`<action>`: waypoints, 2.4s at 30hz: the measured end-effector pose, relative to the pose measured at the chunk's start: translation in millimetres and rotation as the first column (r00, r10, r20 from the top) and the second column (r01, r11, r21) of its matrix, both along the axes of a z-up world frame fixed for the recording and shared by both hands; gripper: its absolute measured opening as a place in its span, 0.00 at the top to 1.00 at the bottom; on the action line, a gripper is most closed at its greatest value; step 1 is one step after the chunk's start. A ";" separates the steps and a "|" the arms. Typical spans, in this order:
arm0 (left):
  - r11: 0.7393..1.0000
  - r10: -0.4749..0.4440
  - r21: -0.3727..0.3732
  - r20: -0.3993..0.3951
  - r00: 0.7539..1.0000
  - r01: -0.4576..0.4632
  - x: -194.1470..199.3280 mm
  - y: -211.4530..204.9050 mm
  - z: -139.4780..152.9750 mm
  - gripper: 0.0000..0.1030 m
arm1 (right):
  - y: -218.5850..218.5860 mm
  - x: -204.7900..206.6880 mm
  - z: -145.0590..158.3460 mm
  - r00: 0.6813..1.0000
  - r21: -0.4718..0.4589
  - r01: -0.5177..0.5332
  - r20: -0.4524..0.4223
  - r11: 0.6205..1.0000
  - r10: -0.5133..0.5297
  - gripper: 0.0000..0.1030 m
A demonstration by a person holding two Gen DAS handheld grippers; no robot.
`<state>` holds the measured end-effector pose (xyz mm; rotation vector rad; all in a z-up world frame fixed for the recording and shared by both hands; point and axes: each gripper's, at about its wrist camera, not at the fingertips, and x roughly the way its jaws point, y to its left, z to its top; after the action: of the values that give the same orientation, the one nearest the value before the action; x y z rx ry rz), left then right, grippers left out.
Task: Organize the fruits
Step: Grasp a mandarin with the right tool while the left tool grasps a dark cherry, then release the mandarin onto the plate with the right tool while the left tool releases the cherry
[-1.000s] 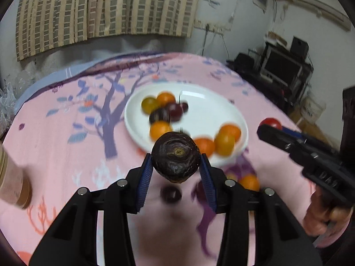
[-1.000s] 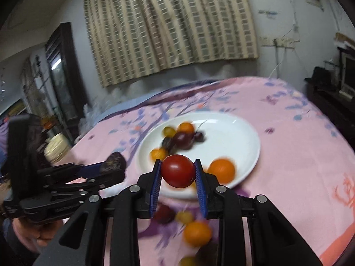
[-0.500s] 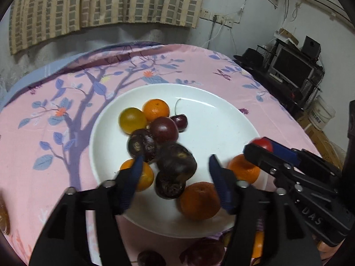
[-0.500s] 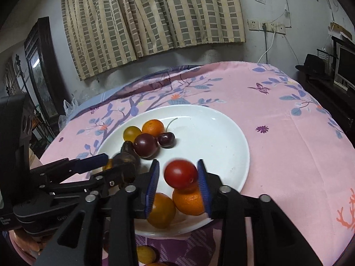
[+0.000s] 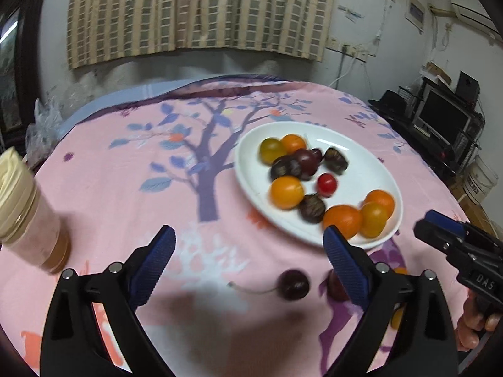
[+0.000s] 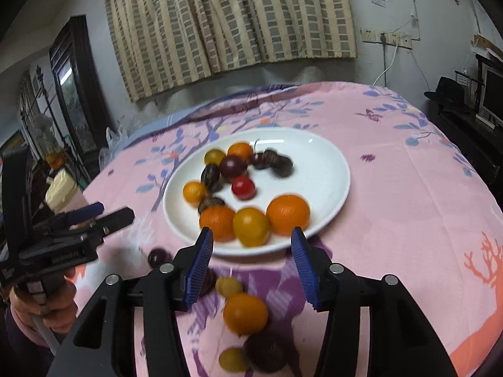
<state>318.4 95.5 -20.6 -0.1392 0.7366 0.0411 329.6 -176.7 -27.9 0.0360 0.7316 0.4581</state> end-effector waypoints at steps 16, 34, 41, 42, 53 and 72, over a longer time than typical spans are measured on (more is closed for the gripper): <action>0.999 -0.023 0.040 -0.005 1.000 0.023 -18.1 -7.6 -1.3 0.10 | 28.0 -23.0 -46.2 0.989 -0.238 -0.105 -0.124 0.965 0.077 0.58; 0.958 -0.248 0.119 -0.123 0.961 0.263 -4.3 -45.1 -40.4 0.52 | -5.5 -17.7 -26.8 0.993 -0.051 -0.017 -0.120 0.999 0.011 0.64; 0.950 -0.260 0.132 -0.165 0.951 0.283 4.7 -50.9 -53.2 0.71 | -6.6 -19.3 -24.4 0.994 -0.041 -0.020 -0.111 0.999 0.015 0.64; 0.949 -0.263 0.132 -0.163 0.951 0.285 4.1 -50.9 -52.4 0.73 | -6.9 -19.4 -24.1 0.994 -0.040 -0.020 -0.108 0.999 0.015 0.64; 0.978 -0.207 0.004 0.020 0.978 0.207 6.6 -42.1 9.0 0.73 | -7.8 -10.5 5.7 0.999 0.107 -0.018 0.037 0.994 0.014 0.64; 0.994 -0.093 -0.055 -0.038 0.995 0.091 86.0 -57.5 9.5 0.15 | -12.6 54.1 8.2 0.998 0.117 0.059 0.012 0.991 -0.061 0.54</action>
<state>404.4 38.0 -11.1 -0.1556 0.7842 -0.0634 383.7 -189.3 -19.7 0.1637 0.6856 0.4430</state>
